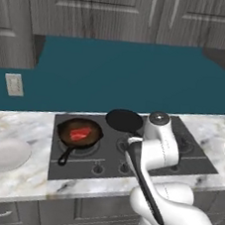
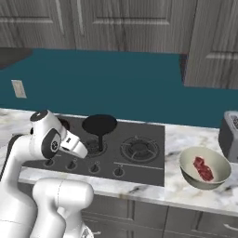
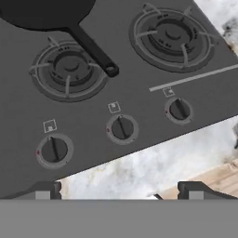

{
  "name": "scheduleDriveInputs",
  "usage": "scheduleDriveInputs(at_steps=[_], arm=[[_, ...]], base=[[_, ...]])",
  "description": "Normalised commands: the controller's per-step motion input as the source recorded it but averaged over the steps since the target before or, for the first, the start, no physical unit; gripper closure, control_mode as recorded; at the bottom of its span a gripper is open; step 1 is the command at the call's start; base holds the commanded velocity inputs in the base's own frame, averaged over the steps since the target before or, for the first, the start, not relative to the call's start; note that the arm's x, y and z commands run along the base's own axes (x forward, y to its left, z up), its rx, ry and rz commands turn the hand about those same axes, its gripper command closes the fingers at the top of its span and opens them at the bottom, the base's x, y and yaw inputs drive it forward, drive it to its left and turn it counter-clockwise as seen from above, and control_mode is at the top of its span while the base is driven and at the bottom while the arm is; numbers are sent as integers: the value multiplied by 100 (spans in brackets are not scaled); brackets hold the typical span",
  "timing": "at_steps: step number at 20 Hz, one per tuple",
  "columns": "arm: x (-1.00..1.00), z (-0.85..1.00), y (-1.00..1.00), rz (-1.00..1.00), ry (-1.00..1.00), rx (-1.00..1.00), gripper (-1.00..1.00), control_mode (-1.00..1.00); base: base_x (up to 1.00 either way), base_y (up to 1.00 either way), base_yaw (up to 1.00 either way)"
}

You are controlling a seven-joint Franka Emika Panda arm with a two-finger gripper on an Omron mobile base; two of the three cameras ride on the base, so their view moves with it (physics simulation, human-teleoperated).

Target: Place one of the steaks on the plate and the other in the bowl. Then place the bowl in the fridge.

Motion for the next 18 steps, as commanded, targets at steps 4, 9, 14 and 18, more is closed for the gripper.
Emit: scheduleDriveInputs(at_steps=[4,9,14,18], arm=[[0,0,0,0,0,0,-100,100],[0,0,0,0,0,0,-100,100],[0,0,5,1,0,0,-100,-100],[36,0,5,9,0,0,-100,-100]], base=[[1,78,0],[3,72,0],[0,28,2],[0,0,0]])
